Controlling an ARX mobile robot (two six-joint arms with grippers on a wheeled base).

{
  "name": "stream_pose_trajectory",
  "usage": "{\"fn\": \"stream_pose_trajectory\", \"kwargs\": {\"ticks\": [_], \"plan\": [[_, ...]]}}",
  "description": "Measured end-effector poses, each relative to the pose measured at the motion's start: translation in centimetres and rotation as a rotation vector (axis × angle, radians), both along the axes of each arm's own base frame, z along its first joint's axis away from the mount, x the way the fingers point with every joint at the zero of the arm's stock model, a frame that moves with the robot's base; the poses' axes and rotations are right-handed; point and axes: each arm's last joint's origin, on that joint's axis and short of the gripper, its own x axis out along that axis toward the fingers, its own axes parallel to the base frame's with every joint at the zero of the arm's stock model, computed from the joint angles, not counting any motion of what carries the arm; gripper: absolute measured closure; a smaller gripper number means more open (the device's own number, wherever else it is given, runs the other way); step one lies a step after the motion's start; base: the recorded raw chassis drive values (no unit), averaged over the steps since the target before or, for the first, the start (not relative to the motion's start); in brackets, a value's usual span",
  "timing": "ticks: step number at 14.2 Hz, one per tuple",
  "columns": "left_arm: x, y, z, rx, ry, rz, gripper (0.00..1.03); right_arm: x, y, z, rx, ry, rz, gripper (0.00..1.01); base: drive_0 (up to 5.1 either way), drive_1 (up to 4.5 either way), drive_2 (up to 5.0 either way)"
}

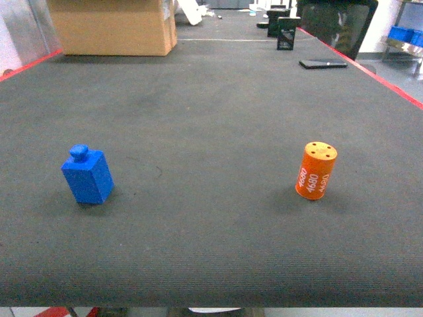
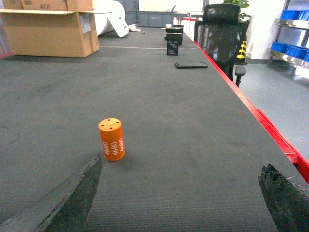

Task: Sort blue parts and orange caps into right shelf containers

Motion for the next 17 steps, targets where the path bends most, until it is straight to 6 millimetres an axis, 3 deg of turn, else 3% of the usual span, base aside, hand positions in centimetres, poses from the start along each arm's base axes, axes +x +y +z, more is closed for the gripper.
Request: {"fn": "stream_pose_trajectory", "kwargs": {"ticks": [17], "plan": [[0.0, 0.0, 0.0, 0.0, 0.0, 0.0, 0.05, 0.0, 0.0, 0.0, 0.0, 0.0, 0.0, 0.03, 0.0, 0.0, 0.0]]}}
